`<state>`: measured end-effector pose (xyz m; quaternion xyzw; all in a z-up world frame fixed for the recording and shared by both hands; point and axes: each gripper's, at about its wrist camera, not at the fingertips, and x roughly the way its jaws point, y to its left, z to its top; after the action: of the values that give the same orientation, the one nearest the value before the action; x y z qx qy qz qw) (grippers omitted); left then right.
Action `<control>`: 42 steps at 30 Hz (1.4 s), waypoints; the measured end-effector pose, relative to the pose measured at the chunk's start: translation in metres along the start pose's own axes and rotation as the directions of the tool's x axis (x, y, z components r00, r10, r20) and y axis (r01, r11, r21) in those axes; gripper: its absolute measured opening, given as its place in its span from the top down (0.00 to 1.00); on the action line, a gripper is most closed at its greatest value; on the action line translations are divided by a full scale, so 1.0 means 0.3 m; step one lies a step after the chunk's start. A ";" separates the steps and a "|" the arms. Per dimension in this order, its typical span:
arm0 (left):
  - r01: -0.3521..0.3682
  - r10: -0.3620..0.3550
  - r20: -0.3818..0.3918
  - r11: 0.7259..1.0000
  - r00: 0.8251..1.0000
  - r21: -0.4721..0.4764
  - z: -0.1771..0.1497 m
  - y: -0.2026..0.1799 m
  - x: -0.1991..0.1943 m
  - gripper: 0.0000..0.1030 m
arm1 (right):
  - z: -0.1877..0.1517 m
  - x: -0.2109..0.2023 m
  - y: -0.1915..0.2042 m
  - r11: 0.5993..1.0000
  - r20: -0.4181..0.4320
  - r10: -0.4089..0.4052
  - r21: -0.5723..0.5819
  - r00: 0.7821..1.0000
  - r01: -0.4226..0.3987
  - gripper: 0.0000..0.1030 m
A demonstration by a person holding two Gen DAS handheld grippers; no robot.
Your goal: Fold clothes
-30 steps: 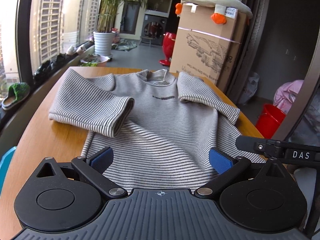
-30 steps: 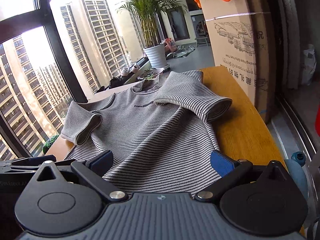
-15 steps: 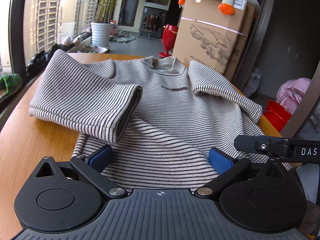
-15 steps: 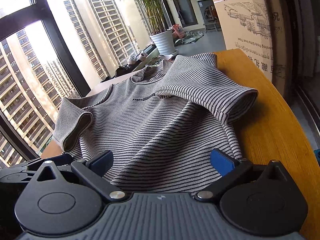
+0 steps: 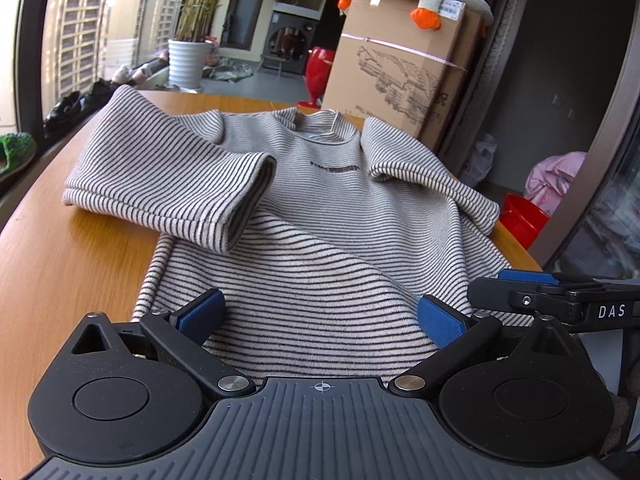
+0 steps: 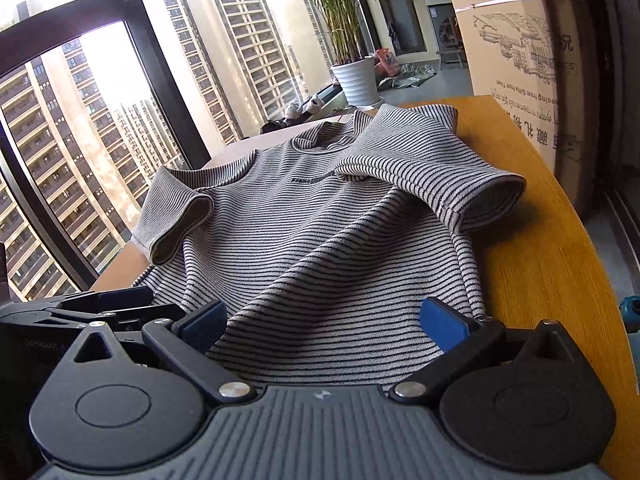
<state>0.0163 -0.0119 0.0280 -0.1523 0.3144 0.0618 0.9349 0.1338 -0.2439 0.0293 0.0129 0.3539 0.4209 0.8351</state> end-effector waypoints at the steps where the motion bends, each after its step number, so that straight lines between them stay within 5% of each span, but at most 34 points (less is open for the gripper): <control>1: -0.014 0.014 -0.004 1.000 1.000 0.019 -0.001 -0.012 0.001 0.00 | 0.002 0.000 -0.003 1.000 0.003 0.000 0.004 1.000 0.000 0.00; 17: -0.024 0.025 -0.011 1.000 1.000 0.010 0.000 -0.016 -0.016 0.00 | 0.011 0.022 0.004 0.999 0.006 -0.038 -0.012 0.999 0.038 0.00; 21: -0.120 0.114 0.084 0.989 0.990 0.082 0.053 -0.027 -0.050 0.00 | 0.009 0.016 -0.019 1.000 0.025 -0.008 0.017 1.000 0.008 0.00; 23: -0.223 0.193 0.153 0.952 0.969 0.211 0.084 -0.058 -0.053 0.00 | 0.007 0.011 -0.032 0.999 0.036 0.009 0.035 0.999 -0.010 0.00; 26: -0.392 0.326 0.225 0.832 0.918 0.393 0.102 -0.099 -0.012 0.00 | 0.004 0.004 -0.052 0.997 0.052 0.036 0.061 0.998 -0.040 0.00; 28: -0.426 0.360 0.227 0.783 0.905 0.454 0.108 -0.106 0.019 0.00 | 0.008 -0.003 -0.064 0.996 0.071 0.064 0.062 0.995 -0.068 0.00; 30: -0.431 0.380 0.206 0.765 0.902 0.479 0.112 -0.112 0.052 0.01 | 0.017 -0.019 -0.074 0.992 0.112 0.113 0.039 0.987 -0.117 0.00; 33: -0.419 0.379 0.182 0.780 0.907 0.464 0.117 -0.124 0.075 0.01 | 0.054 -0.047 -0.096 0.995 0.173 0.095 0.026 0.980 -0.101 0.00; 37: -0.326 0.279 0.176 0.871 0.944 0.368 0.141 -0.126 0.057 0.02 | 0.121 -0.069 -0.230 0.979 0.205 0.006 0.197 0.979 -0.047 0.06; 40: -0.110 0.083 0.119 0.964 0.989 0.244 0.165 -0.085 0.040 0.02 | 0.117 -0.052 -0.324 0.930 0.165 0.020 0.358 0.986 -0.079 0.28; 42: 0.080 -0.088 0.071 0.990 0.994 0.116 0.184 -0.040 0.048 0.01 | 0.105 -0.027 -0.355 0.897 0.142 0.010 0.436 0.990 -0.072 0.35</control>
<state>0.0617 -0.0051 0.0639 -0.1098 0.2748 0.0103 0.9552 0.2235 -0.3097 0.0235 0.2373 0.3817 0.3457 0.8237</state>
